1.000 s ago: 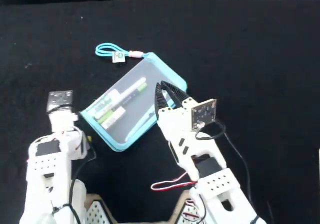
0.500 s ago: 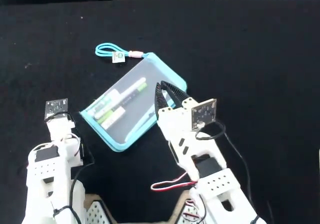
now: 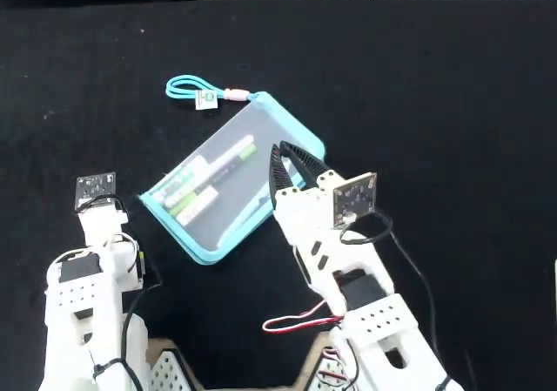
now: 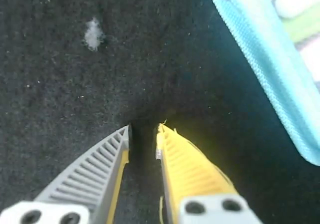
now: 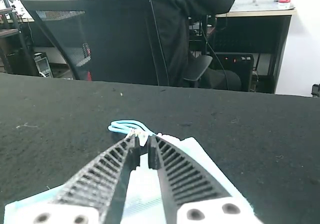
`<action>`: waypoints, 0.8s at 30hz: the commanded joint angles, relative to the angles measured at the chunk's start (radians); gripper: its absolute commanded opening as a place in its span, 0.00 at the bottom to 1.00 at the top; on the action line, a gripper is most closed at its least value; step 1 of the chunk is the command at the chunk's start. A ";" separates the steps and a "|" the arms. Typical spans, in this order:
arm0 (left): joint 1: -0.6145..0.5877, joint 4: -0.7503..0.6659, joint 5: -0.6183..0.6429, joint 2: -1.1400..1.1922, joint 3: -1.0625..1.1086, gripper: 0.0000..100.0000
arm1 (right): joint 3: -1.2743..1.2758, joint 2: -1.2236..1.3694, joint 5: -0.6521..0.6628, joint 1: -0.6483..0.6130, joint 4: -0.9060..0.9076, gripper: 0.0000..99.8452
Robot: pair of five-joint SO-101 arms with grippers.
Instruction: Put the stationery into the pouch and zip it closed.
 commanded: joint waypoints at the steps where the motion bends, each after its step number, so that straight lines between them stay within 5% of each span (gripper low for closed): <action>1: -0.012 0.023 0.012 0.000 0.038 0.03 | -0.019 -0.027 0.008 -0.002 -0.031 0.04; 15: -0.013 0.031 0.014 -0.032 0.050 0.03 | -0.021 -0.027 0.008 -0.002 -0.031 0.04; 24: -0.038 0.238 0.009 -0.537 0.174 0.03 | -0.021 -0.027 0.008 -0.002 -0.031 0.04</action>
